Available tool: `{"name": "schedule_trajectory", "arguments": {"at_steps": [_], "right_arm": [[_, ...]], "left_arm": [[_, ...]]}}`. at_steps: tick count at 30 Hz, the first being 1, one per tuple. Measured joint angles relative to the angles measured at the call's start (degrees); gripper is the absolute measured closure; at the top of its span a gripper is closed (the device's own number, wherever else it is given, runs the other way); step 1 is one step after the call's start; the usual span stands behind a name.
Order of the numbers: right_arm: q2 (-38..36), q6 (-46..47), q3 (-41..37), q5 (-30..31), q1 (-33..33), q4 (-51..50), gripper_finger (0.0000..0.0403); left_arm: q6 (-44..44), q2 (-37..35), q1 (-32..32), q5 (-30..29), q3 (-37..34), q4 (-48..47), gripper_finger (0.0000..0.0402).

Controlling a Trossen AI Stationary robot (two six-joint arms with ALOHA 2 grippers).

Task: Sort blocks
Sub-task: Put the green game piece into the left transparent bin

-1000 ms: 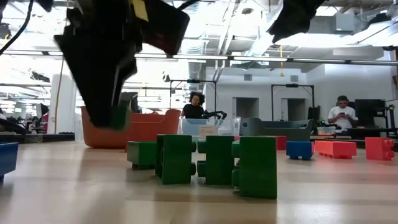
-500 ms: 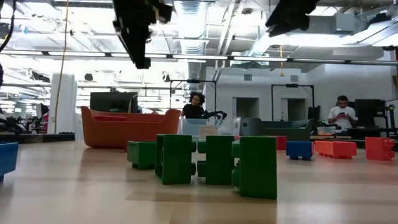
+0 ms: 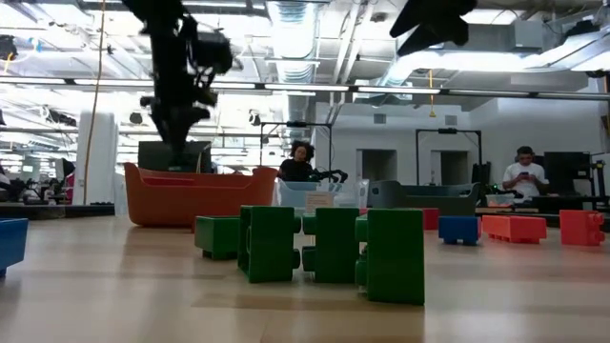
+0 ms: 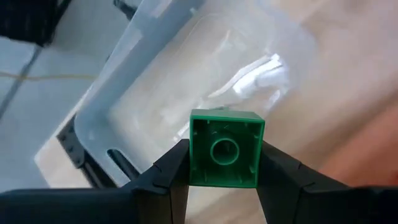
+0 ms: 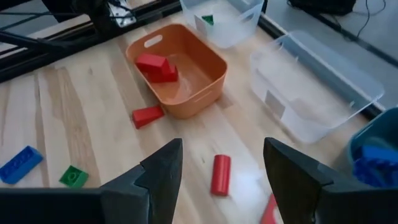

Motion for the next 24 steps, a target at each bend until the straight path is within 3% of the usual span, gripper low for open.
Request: {"name": "schedule_trajectory", "arguments": {"at_steps": [12, 17, 24], "right_arm": [[1.15, 10.99, 0.00, 0.31, 2.58, 0.26, 0.0171], [0.92, 11.70, 0.00, 0.63, 2.65, 0.06, 0.0171], [0.90, 10.29, 0.01, 0.62, 2.47, -0.09, 0.0171]], "left_arm": [[6.76, 12.52, 16.43, 11.48, -0.19, 6.28, 0.0264], [6.43, 14.69, 17.18, 12.59, -0.19, 5.25, 0.0250], [7.42, 11.24, 15.98, 12.71, -0.19, 5.30, 0.0178]]}}
